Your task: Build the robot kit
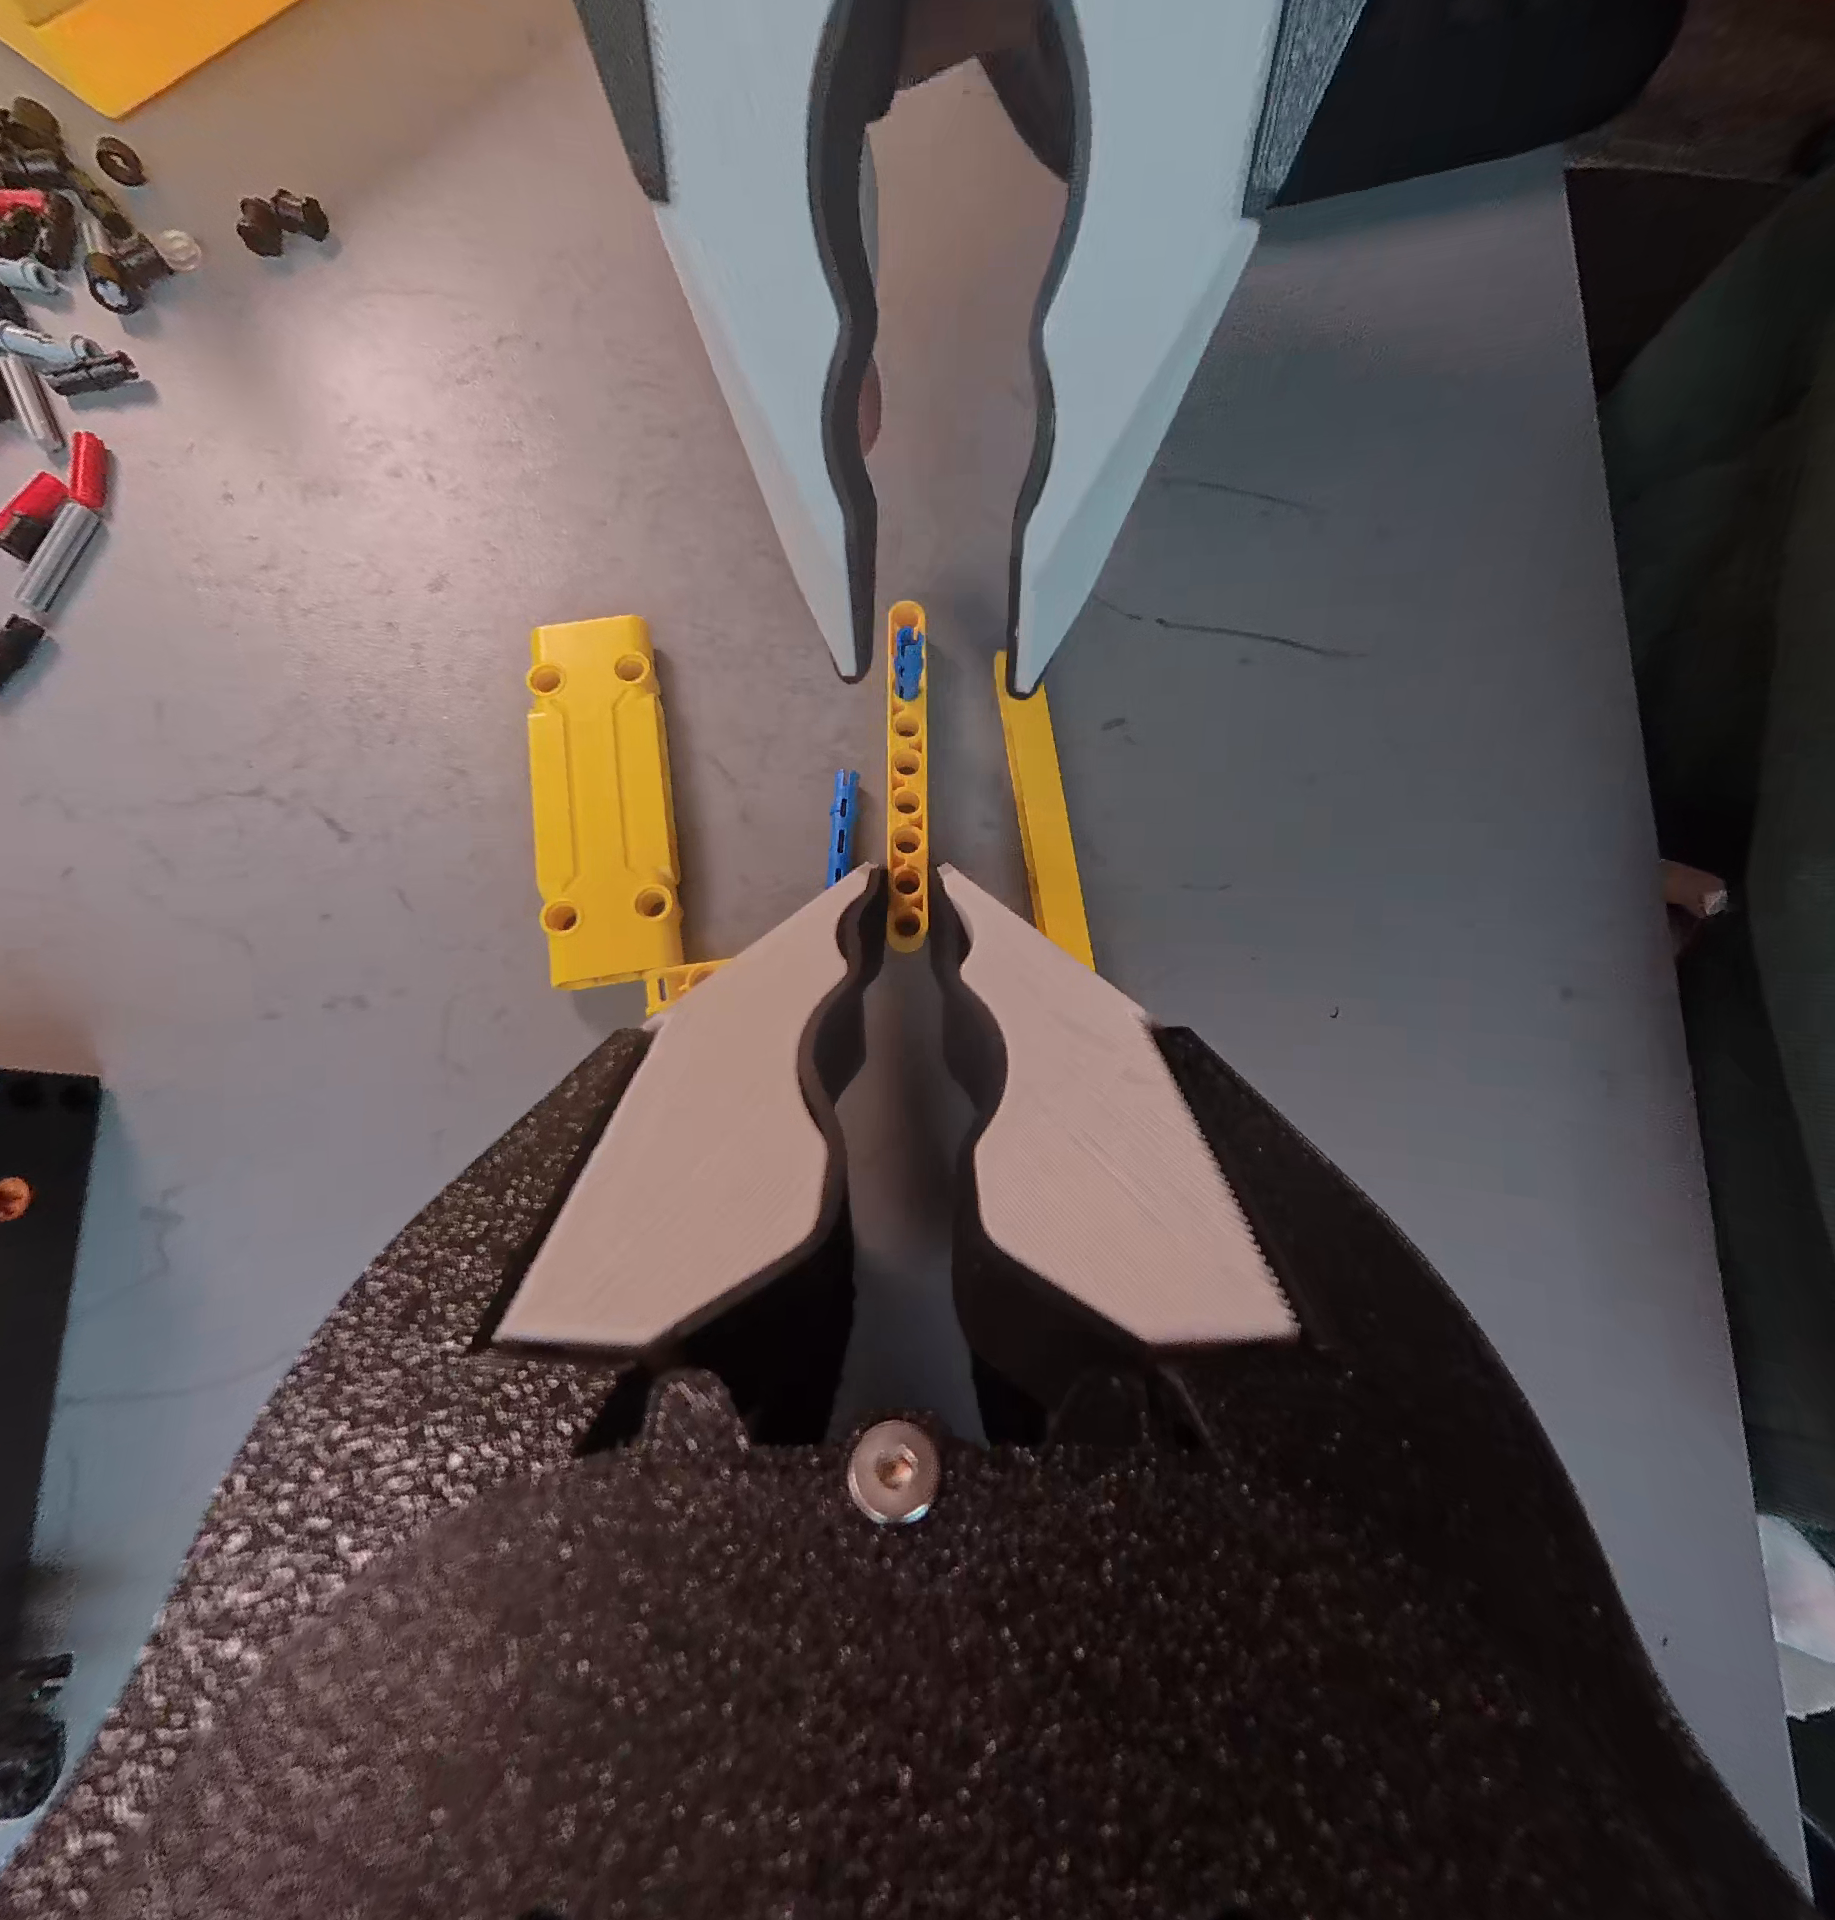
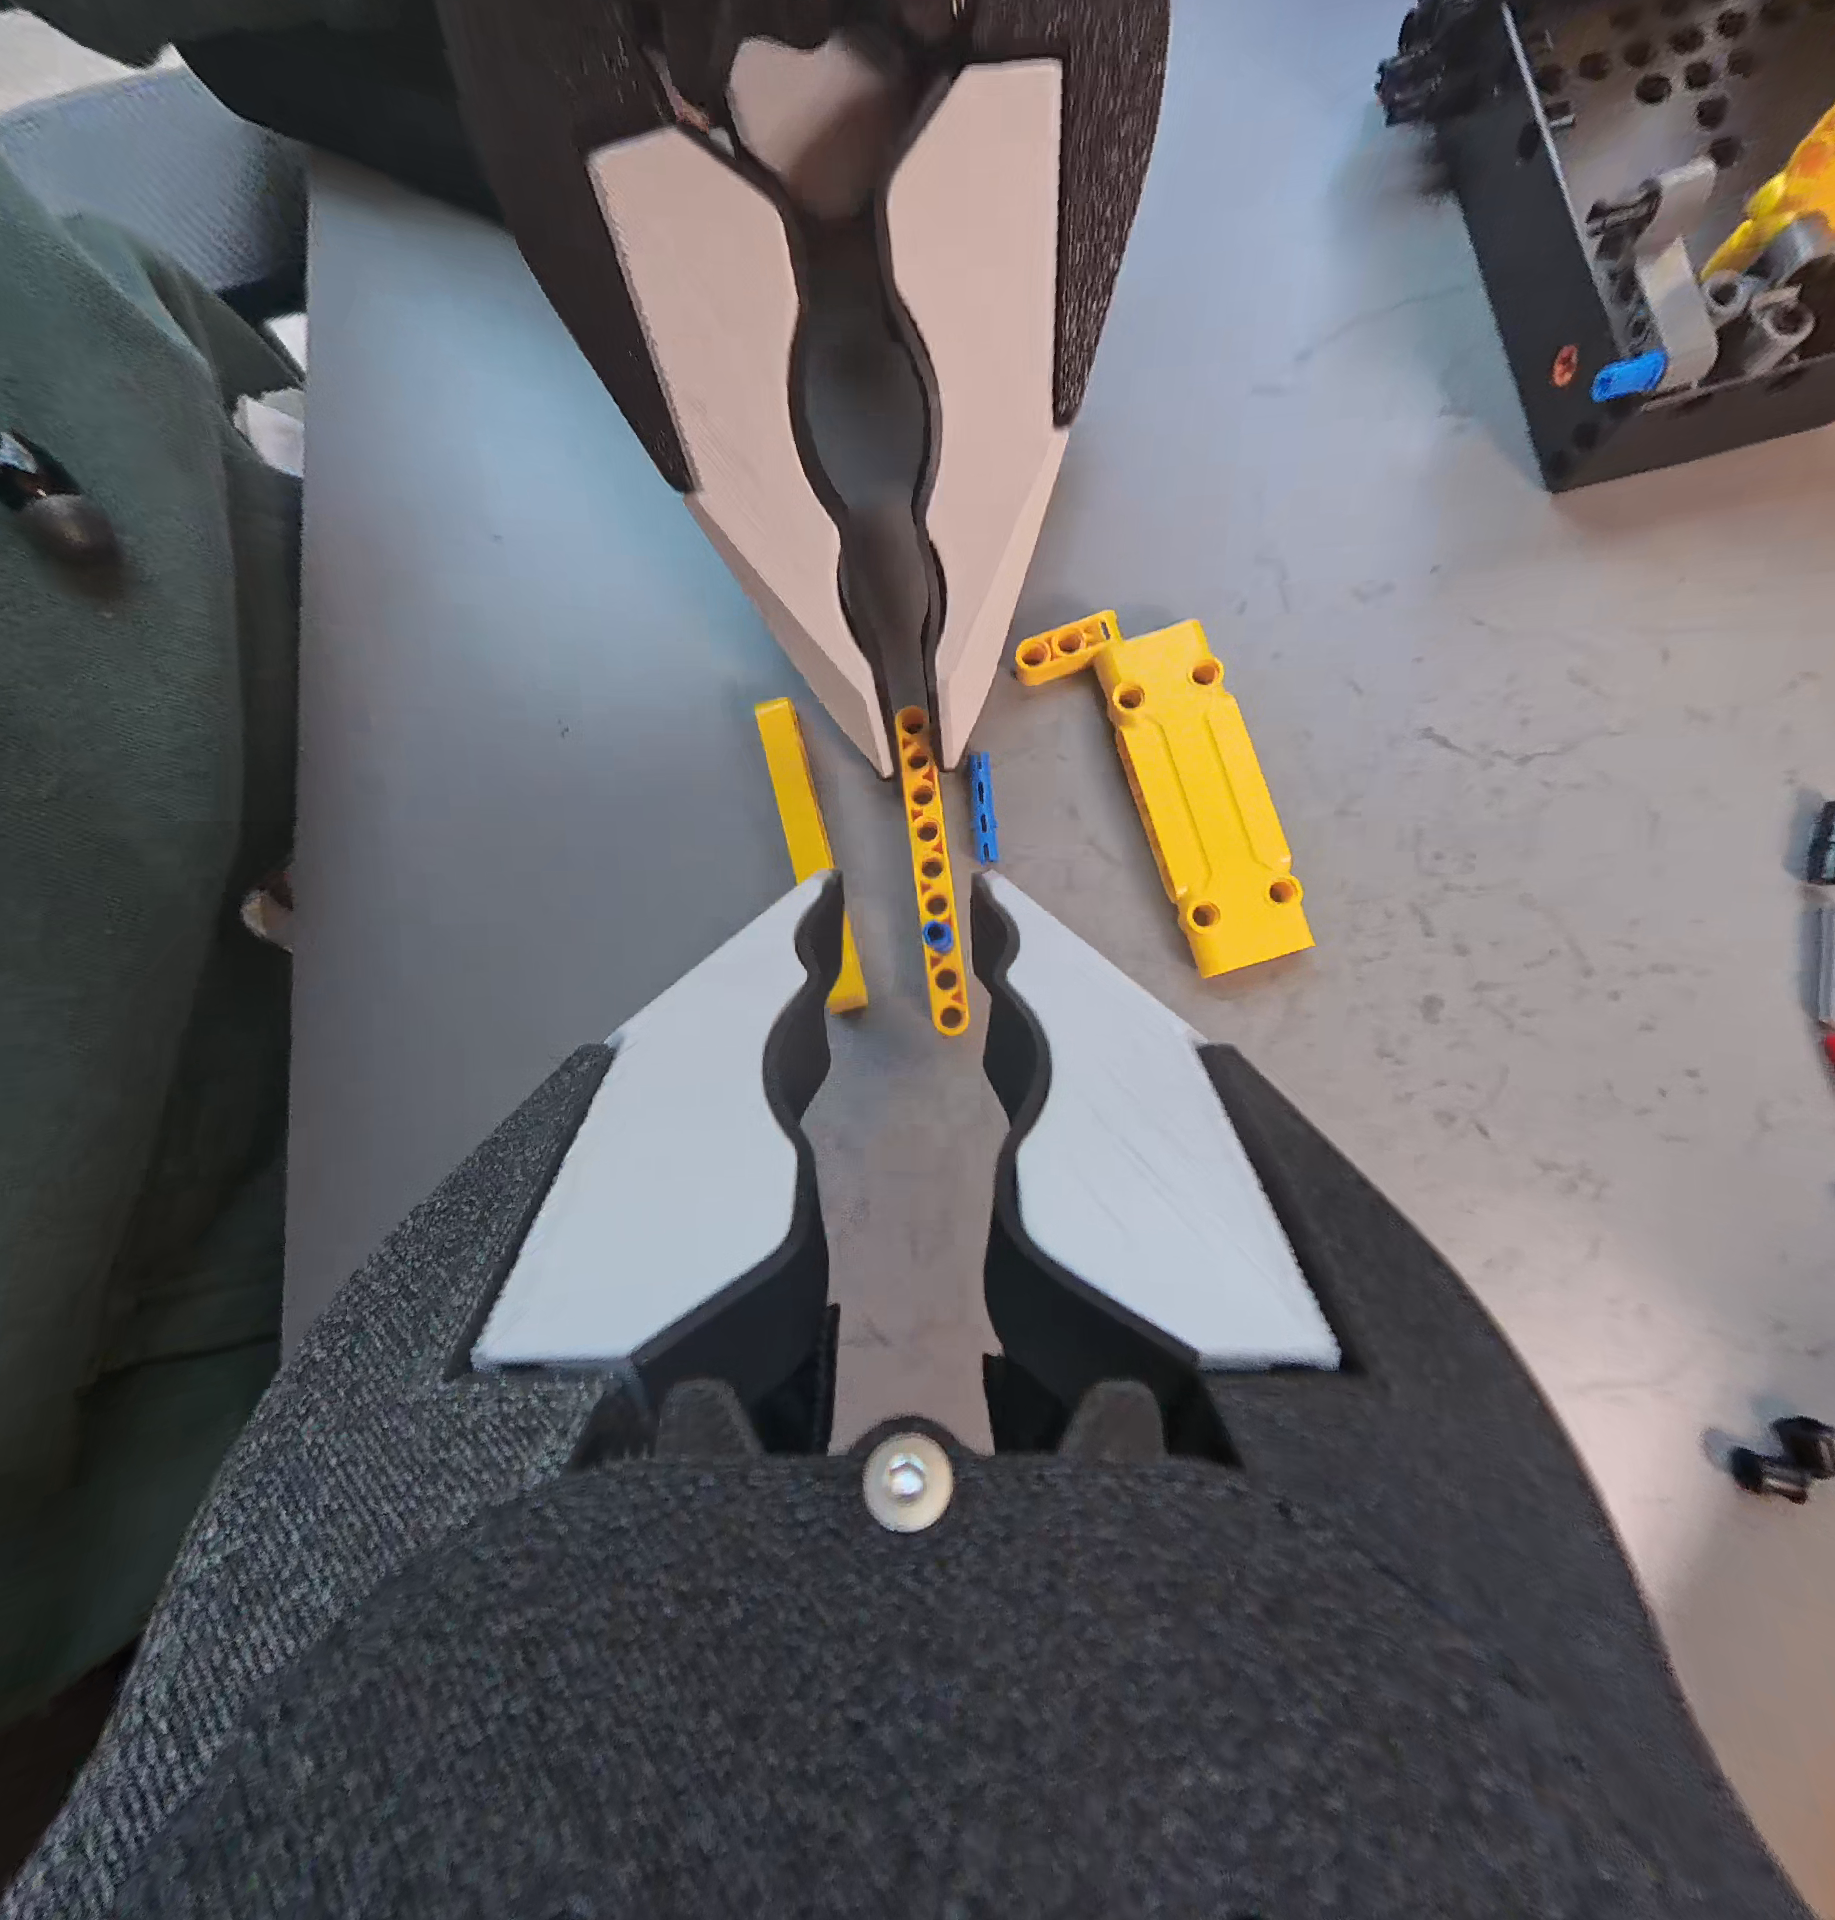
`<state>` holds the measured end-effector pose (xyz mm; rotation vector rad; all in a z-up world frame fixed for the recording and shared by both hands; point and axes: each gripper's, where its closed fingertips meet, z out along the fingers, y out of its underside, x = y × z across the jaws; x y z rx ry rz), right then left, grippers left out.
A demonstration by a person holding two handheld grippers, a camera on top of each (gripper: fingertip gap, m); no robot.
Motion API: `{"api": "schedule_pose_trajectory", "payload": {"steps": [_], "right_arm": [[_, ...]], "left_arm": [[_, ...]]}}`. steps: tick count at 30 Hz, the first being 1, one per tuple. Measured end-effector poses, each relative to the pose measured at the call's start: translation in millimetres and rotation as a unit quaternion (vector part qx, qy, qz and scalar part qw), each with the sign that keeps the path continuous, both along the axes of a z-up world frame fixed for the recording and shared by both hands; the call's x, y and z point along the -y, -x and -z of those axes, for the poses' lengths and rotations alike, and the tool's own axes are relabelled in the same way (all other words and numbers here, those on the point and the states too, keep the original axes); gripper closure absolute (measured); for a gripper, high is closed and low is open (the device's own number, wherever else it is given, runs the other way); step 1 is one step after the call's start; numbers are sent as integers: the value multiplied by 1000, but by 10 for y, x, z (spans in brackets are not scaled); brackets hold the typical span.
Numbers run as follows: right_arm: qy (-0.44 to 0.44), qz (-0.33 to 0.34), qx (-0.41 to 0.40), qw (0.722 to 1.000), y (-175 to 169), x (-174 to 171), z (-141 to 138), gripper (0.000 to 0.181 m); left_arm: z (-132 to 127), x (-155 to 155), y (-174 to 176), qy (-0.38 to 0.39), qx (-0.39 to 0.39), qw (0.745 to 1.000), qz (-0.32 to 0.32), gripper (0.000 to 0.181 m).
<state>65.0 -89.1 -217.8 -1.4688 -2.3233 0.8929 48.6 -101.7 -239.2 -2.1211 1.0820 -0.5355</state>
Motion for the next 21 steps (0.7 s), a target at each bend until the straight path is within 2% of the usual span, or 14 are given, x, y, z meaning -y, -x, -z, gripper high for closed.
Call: {"api": "schedule_pose_trajectory", "payload": {"steps": [3, 5, 9, 12, 17, 21], "right_arm": [[-29, -13, -15, 999, 91, -28, -98, 158], [-33, -12, -17, 999, 127, -63, -132, 159], [-46, -25, -1, 999, 41, -116, -79, 159], [-71, -33, 5, 997, -74, -147, 21, 159], [-86, -36, 3, 996, -105, -133, 205, 160], [-90, -53, 11, 994, -115, -197, 233, 171]], "left_arm": [[-33, 23, 30, 3, 2, 1000, 4, 172], [-133, 33, 37, 5, 30, 1000, 4, 167], [-261, -61, 138, -13, 59, 998, -24, 172], [-181, -127, 175, -18, 42, 998, -39, 174], [-46, -158, 86, -26, -3, 999, -24, 174], [26, -162, 51, -27, -30, 999, -16, 175]]}}
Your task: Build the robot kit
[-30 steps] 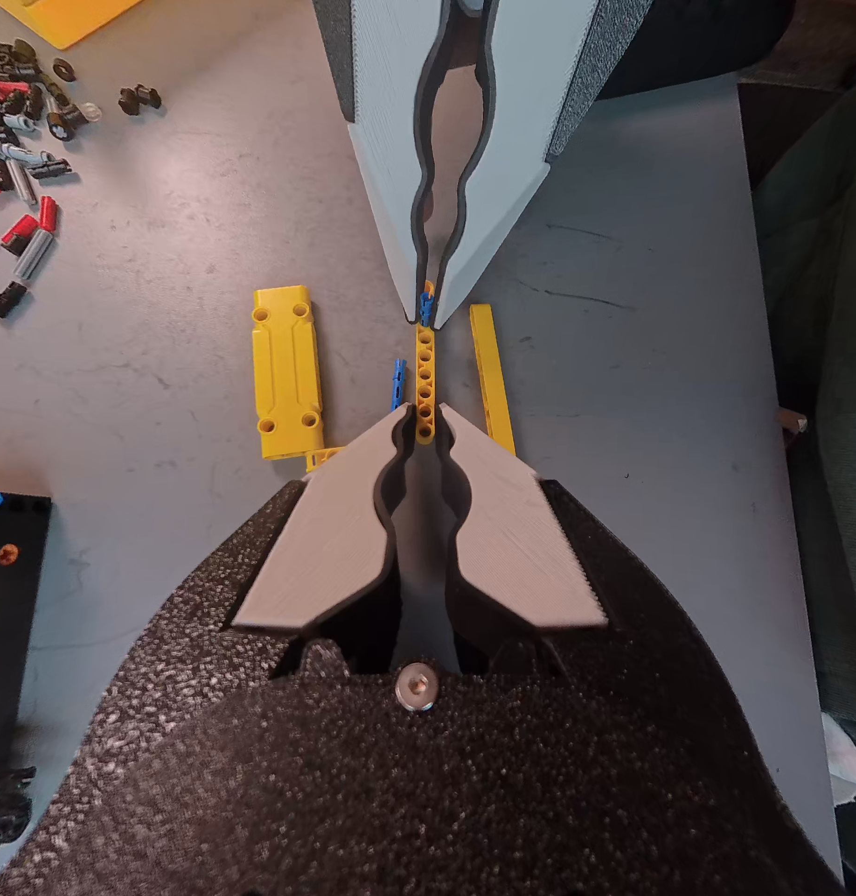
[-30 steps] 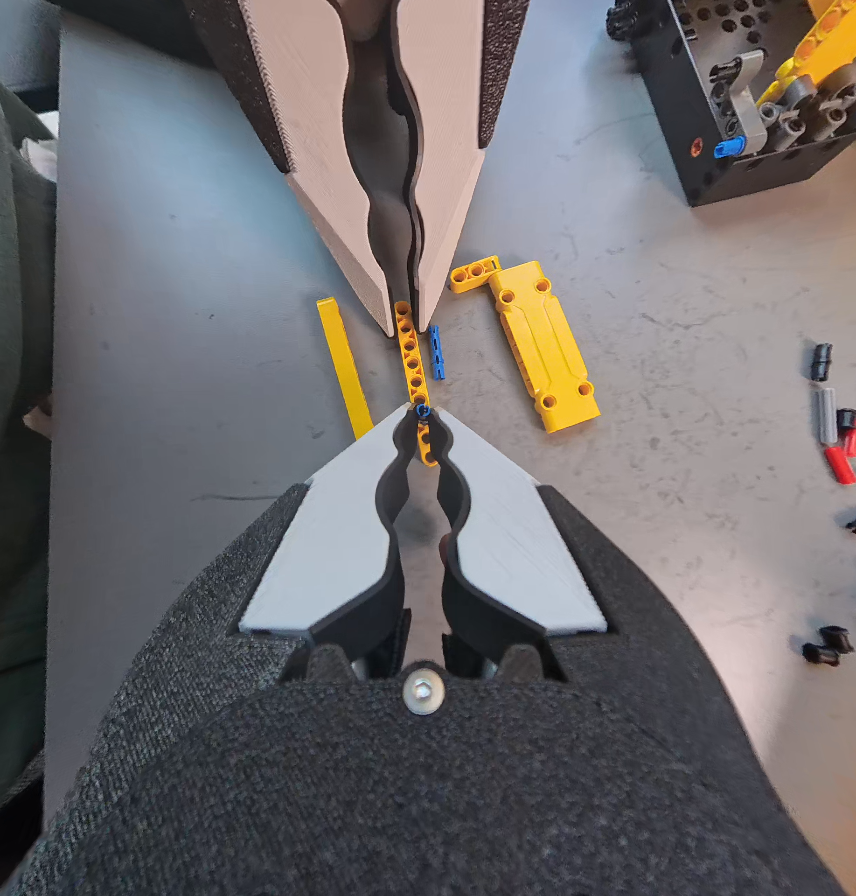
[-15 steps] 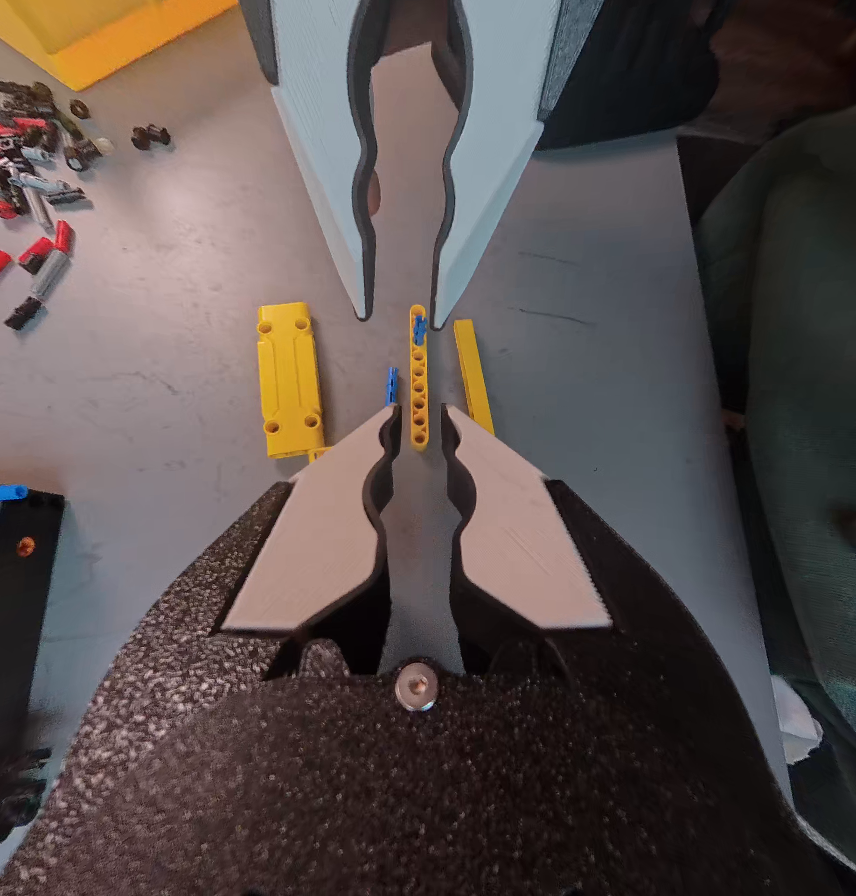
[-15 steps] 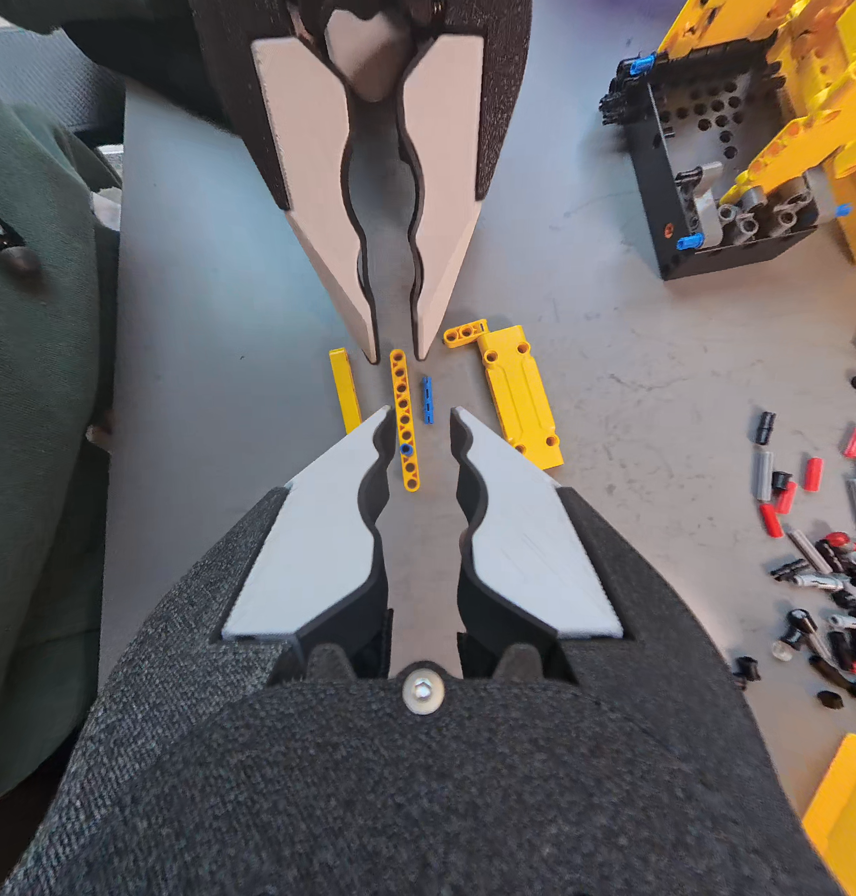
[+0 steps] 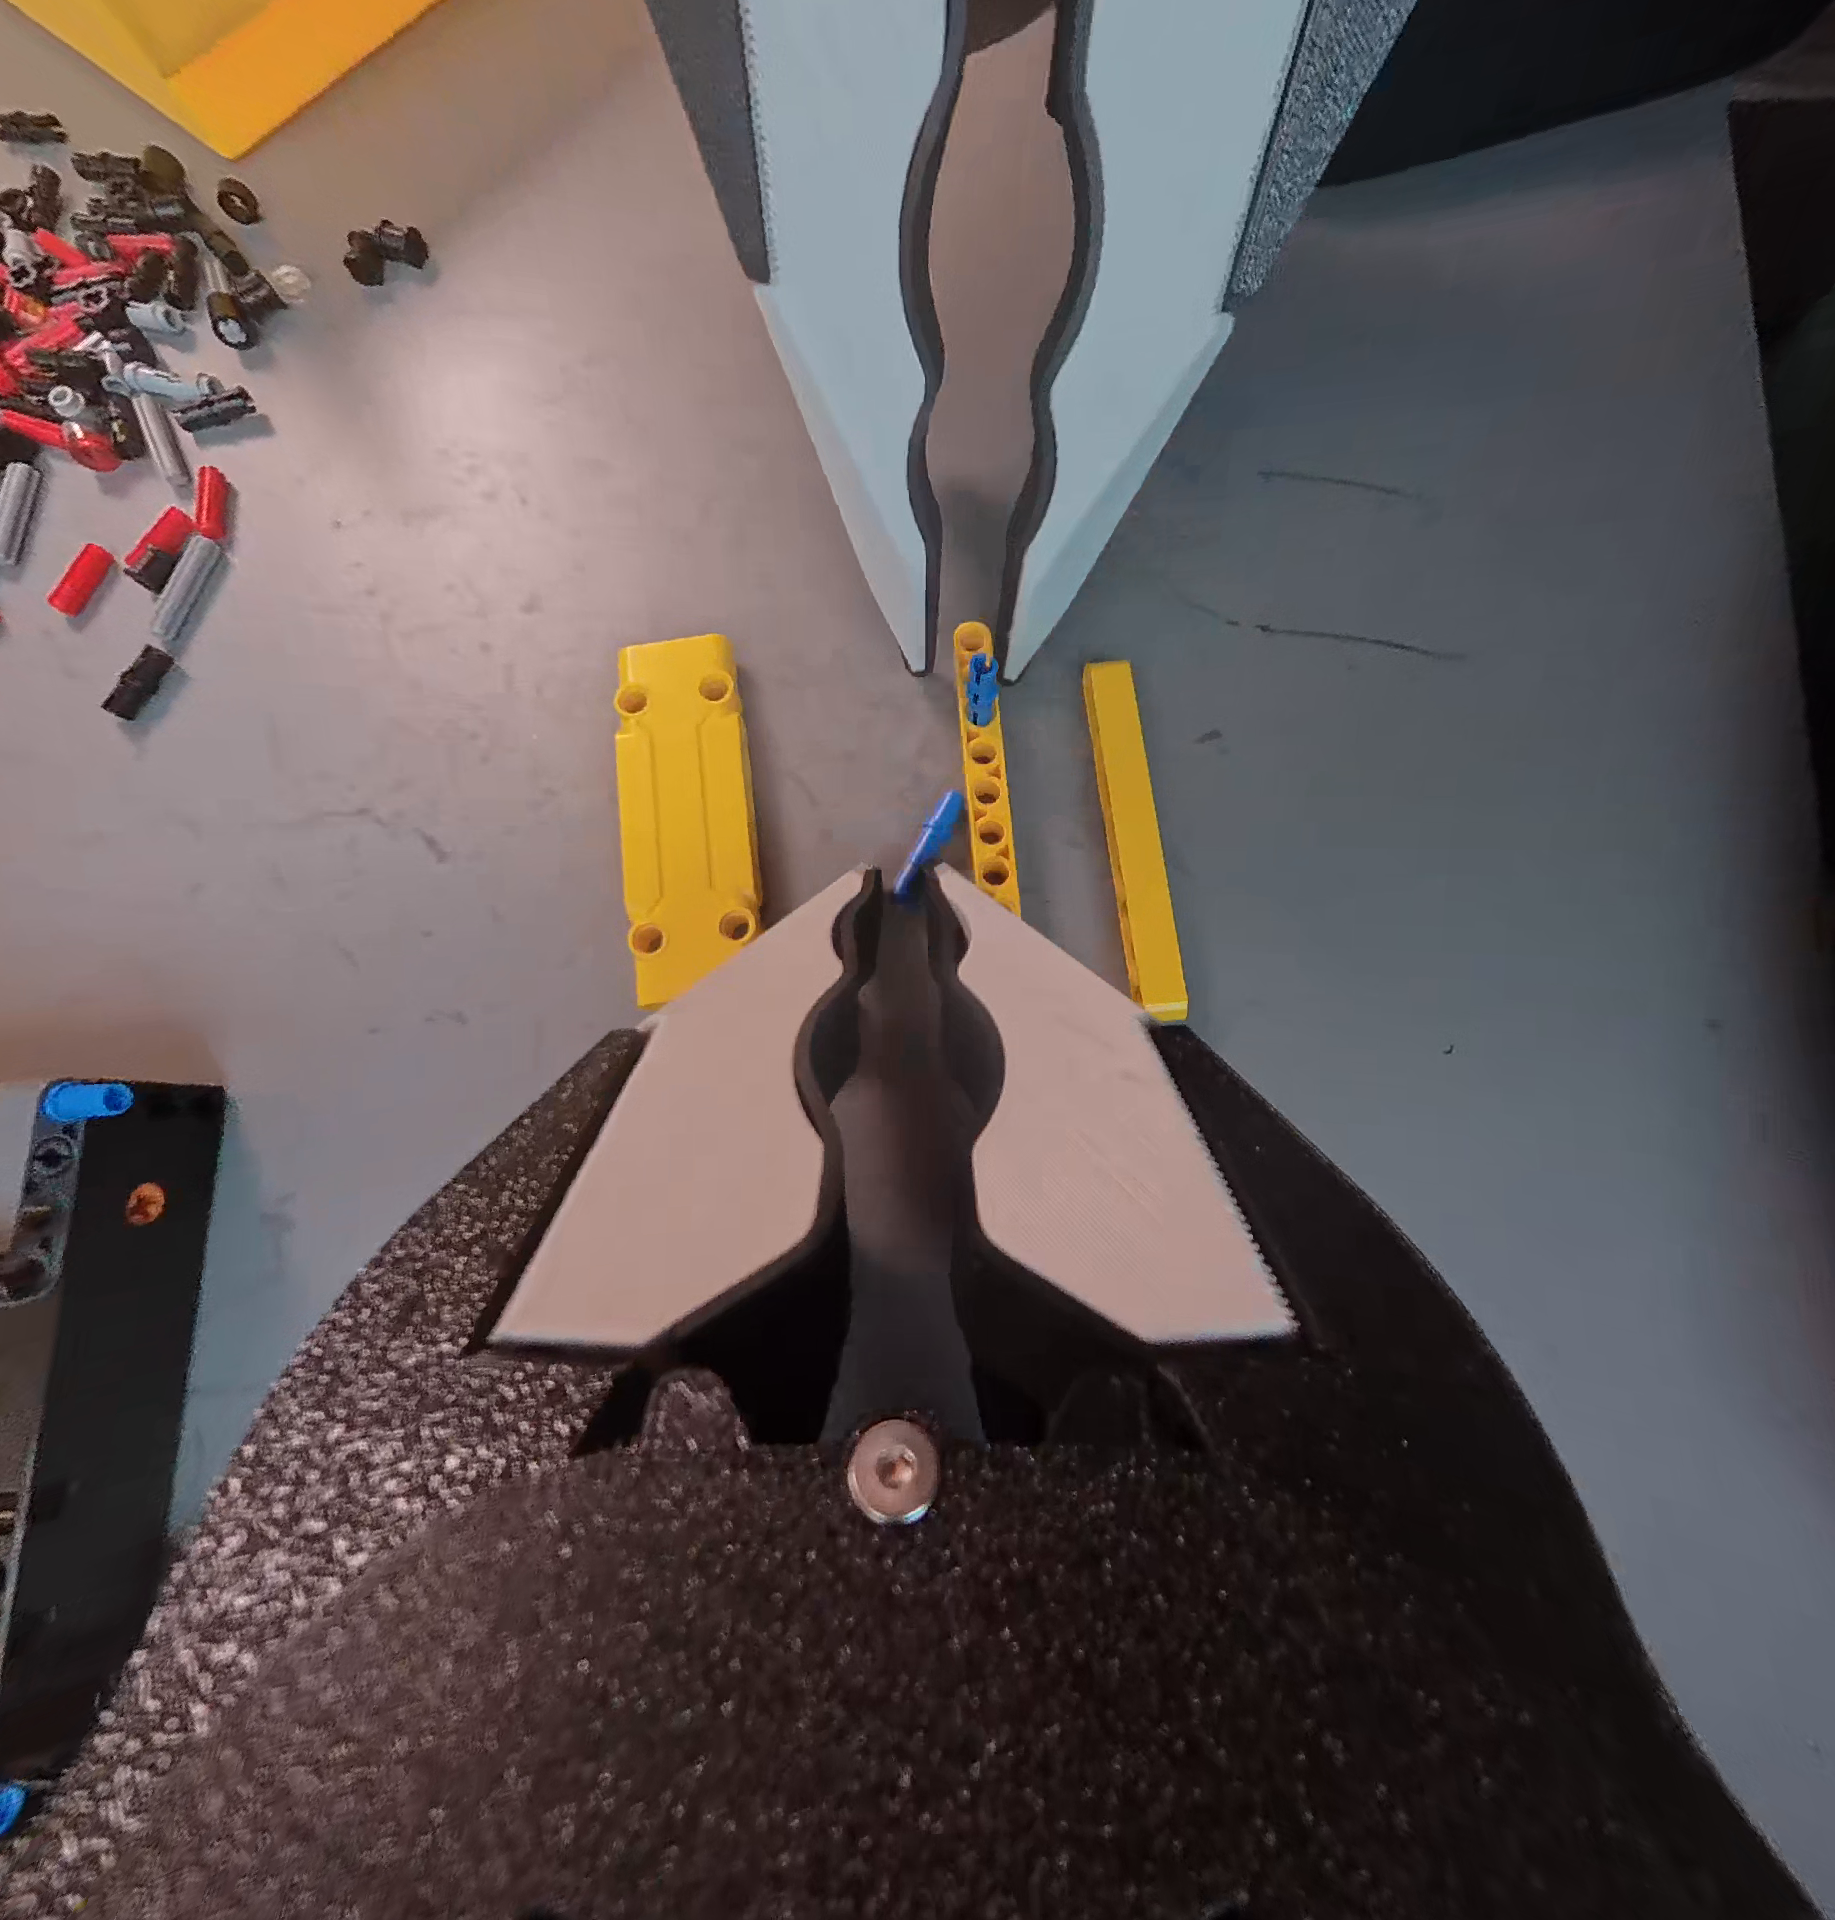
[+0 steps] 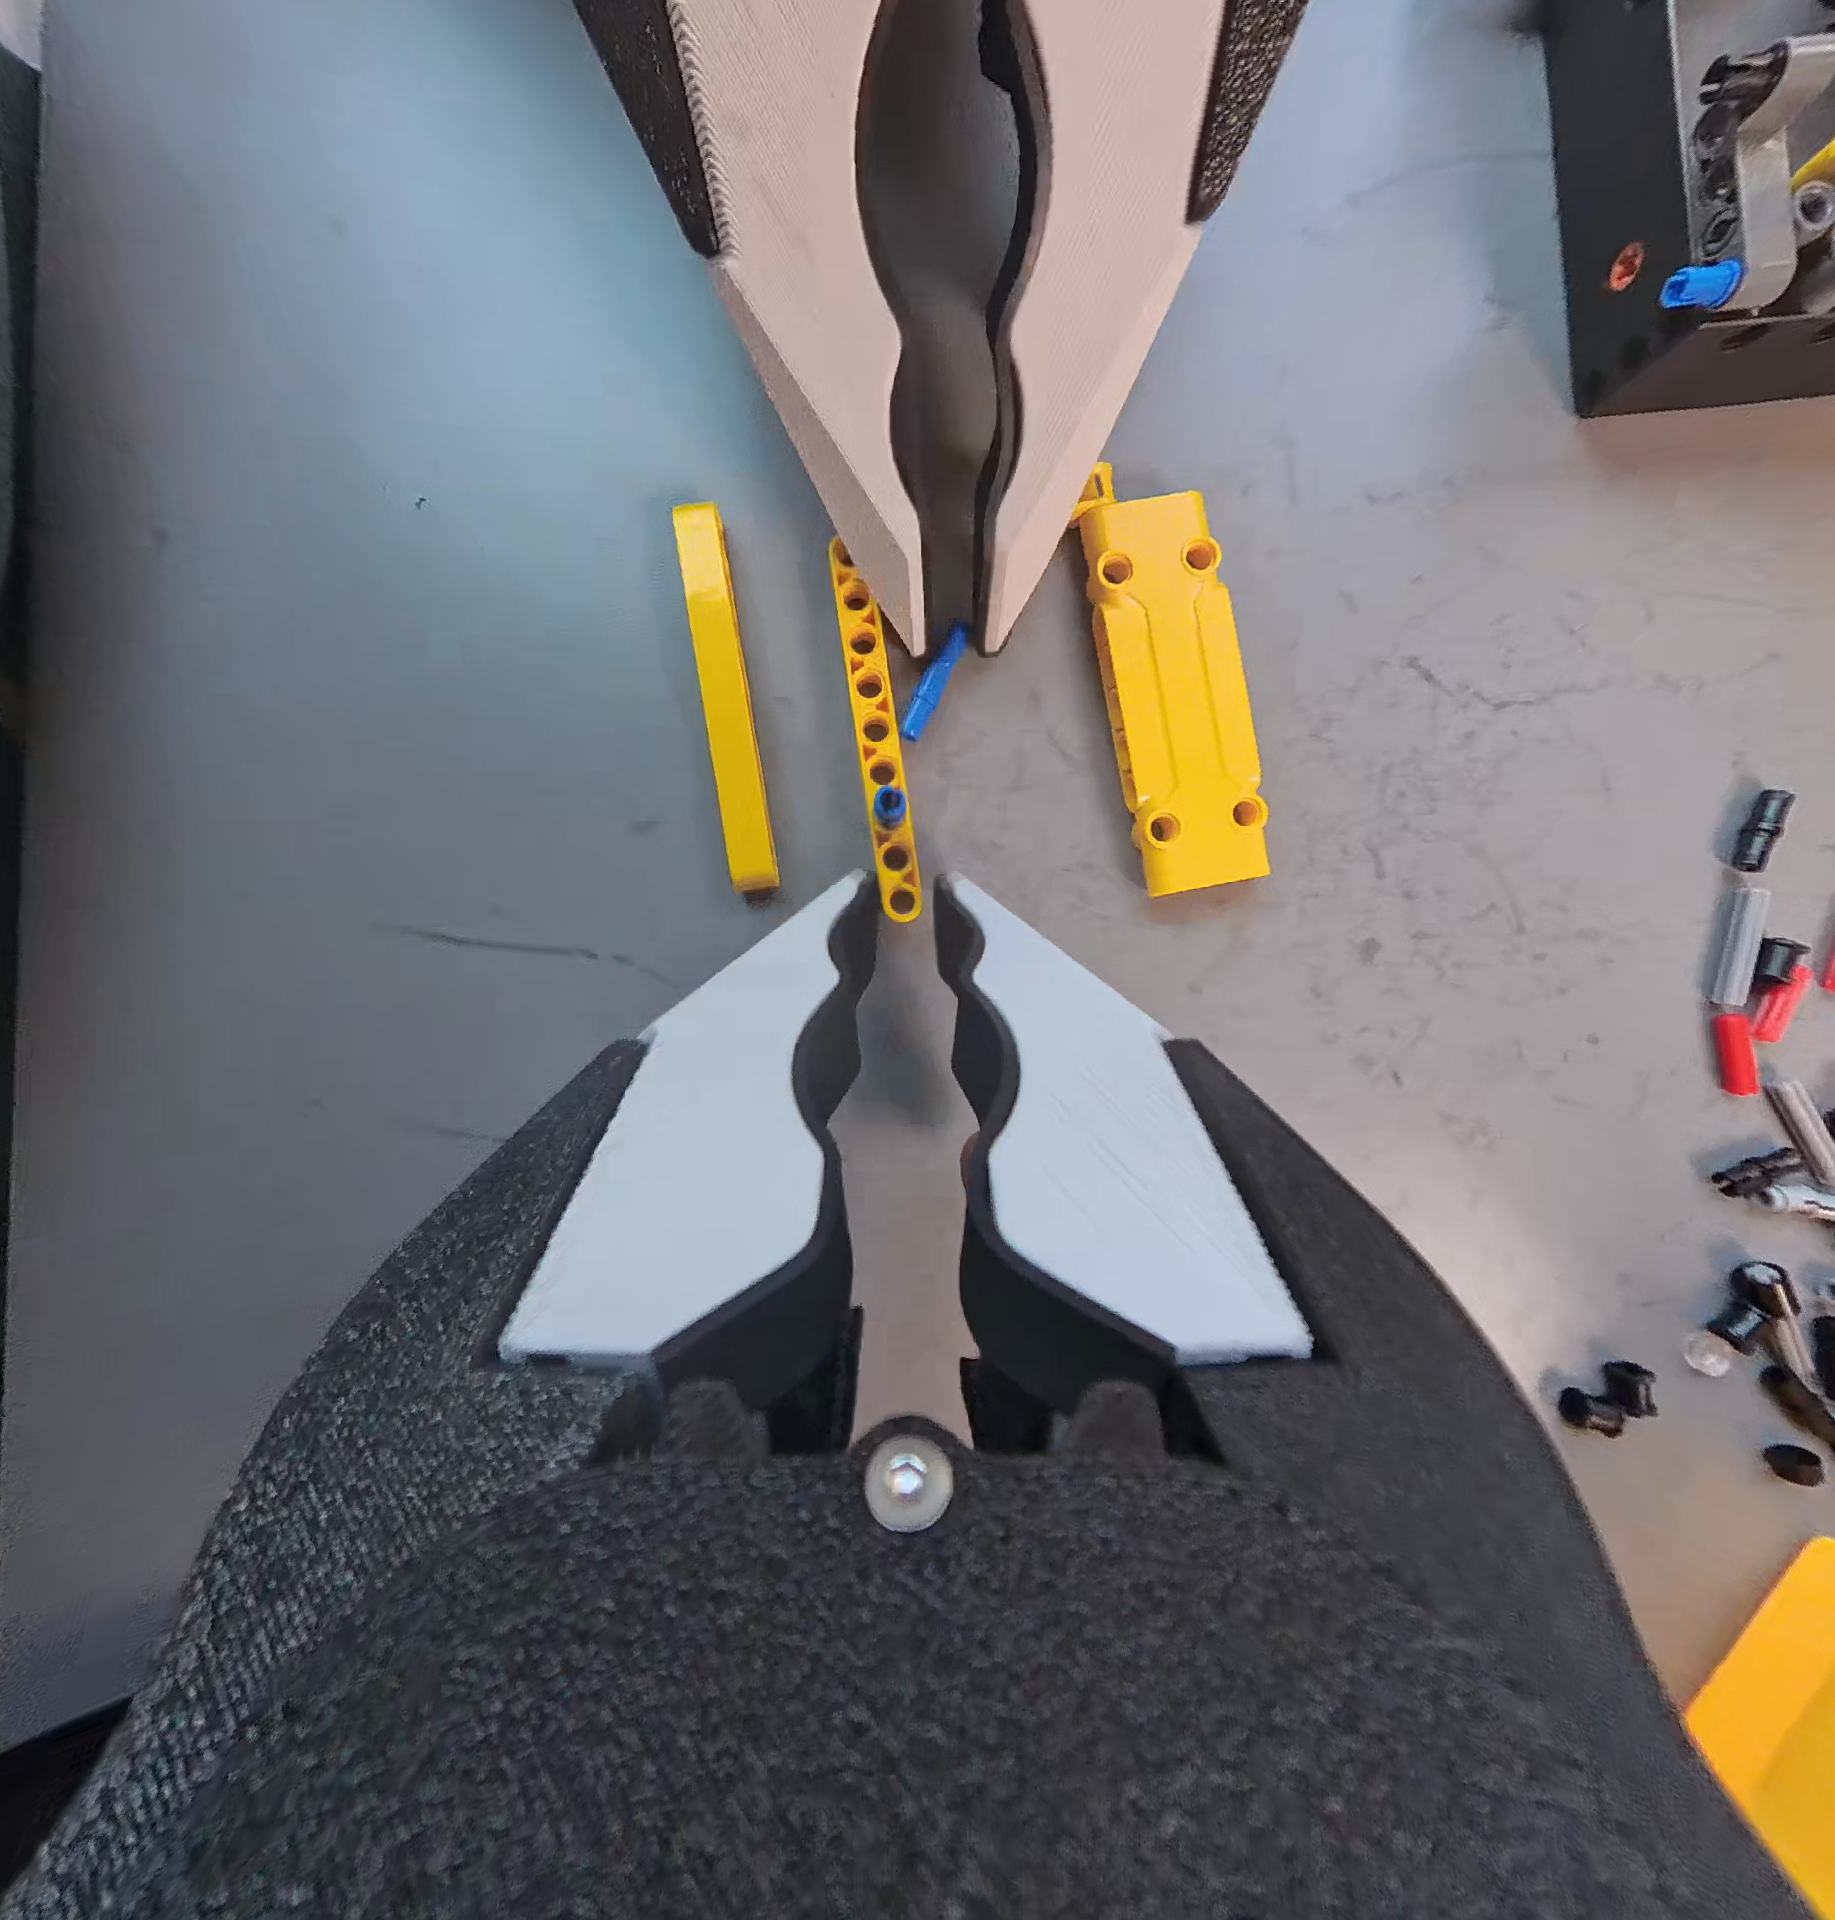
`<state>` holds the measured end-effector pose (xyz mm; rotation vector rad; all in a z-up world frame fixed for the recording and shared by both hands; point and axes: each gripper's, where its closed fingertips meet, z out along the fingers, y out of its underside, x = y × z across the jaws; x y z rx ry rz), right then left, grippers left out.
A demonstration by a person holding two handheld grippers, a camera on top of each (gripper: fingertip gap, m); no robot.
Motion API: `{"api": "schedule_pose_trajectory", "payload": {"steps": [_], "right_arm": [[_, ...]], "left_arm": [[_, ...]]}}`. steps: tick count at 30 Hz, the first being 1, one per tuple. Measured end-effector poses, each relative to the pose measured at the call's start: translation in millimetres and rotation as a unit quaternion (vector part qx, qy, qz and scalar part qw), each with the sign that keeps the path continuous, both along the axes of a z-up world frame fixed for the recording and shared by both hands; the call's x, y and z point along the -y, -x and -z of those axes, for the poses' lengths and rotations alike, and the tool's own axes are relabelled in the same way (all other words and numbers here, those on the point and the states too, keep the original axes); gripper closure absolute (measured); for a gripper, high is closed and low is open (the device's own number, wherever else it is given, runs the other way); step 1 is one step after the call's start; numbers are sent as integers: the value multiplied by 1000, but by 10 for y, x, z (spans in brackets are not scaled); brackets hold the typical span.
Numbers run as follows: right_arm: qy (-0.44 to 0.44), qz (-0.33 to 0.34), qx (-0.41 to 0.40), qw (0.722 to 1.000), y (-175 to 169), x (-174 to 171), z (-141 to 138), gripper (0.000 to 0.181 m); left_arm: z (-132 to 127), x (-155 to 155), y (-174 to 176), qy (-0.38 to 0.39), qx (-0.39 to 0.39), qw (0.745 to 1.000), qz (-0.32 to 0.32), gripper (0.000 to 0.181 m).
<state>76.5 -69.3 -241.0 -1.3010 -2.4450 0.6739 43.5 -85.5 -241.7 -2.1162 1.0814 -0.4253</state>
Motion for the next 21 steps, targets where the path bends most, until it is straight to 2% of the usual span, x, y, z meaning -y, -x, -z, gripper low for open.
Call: {"api": "schedule_pose_trajectory", "payload": {"steps": [11, 13, 16, 21], "right_arm": [[-21, -55, 25, 998, -164, -287, 2, 173], [-4, -49, 10, 999, -157, -284, -76, 164], [40, -23, -56, 997, -95, -213, -361, 158], [89, -9, -205, 975, 49, 110, -765, 158]], "left_arm": [[6, 3, -17, 0, -14, 1000, 9, 178], [-4, -10, -10, -7, -17, 1000, 6, 179], [-151, -8, -22, -9, 51, 999, 1, 179], [-730, 62, -170, -35, 233, 971, 37, 178]]}}
